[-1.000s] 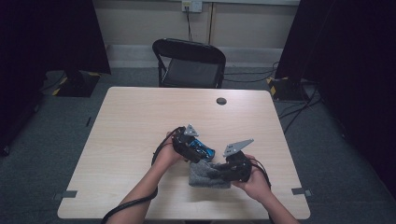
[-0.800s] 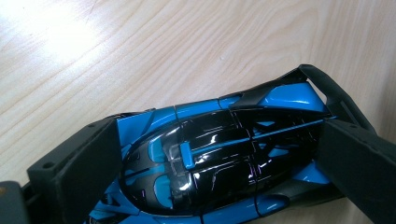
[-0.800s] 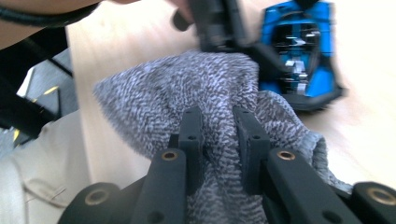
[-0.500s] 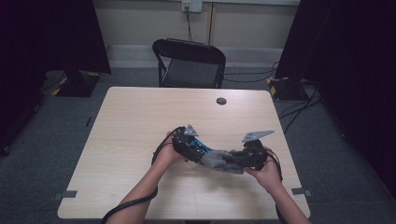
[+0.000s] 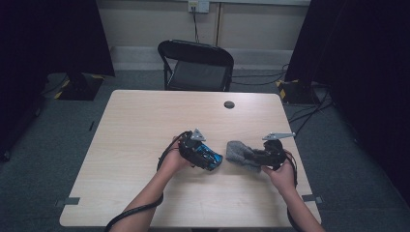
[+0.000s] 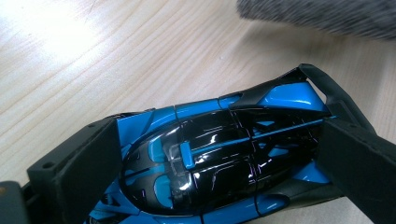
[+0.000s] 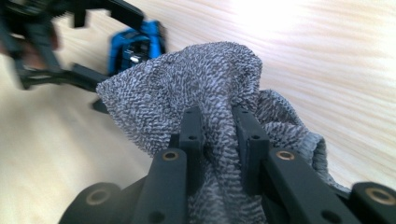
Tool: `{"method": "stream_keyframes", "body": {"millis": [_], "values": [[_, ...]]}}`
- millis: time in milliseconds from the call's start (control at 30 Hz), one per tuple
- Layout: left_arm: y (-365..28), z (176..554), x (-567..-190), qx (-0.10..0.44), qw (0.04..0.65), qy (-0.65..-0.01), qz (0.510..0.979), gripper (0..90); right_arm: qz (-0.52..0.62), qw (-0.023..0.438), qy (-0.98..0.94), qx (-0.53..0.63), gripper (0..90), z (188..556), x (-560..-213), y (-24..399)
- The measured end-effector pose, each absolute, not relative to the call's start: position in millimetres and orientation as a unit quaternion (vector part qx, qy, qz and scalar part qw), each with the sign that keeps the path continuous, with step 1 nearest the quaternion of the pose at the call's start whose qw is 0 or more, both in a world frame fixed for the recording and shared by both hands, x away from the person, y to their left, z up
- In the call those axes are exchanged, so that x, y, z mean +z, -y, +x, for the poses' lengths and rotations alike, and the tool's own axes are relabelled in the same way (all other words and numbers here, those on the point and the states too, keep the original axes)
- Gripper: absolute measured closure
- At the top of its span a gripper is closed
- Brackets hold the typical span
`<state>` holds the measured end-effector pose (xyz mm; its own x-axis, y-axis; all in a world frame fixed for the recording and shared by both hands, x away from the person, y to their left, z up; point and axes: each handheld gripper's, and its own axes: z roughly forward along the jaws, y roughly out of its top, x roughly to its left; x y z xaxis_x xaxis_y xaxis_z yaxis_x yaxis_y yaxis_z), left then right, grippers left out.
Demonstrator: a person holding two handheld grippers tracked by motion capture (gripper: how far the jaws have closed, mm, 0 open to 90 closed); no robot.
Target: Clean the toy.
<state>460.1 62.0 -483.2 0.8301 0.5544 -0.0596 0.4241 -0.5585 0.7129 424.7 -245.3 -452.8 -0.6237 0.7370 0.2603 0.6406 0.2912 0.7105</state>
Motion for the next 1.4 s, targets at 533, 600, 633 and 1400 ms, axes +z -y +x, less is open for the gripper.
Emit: {"method": "stream_keyframes", "body": {"millis": [533,600,633,1400], "values": [[-61.3,460.0,-483.4,0.087,0.379,-0.281,0.877,0.0,0.387,0.127,-0.853,0.327,75.9,422.1,-476.7,202.0],[-61.6,460.0,-483.3,0.088,0.379,-0.28,0.878,0.1,0.387,0.109,-0.851,0.337,75.9,421.5,-477.9,204.4],[-61.9,460.1,-483.1,0.087,0.377,-0.279,0.879,0.1,0.388,0.102,-0.85,0.34,75.9,421.3,-478.1,205.2],[-62.4,459.7,-483.8,0.089,0.381,-0.277,0.878,0.0,0.341,0.038,-0.873,0.346,75.8,398.6,-476.1,193.3]]}}
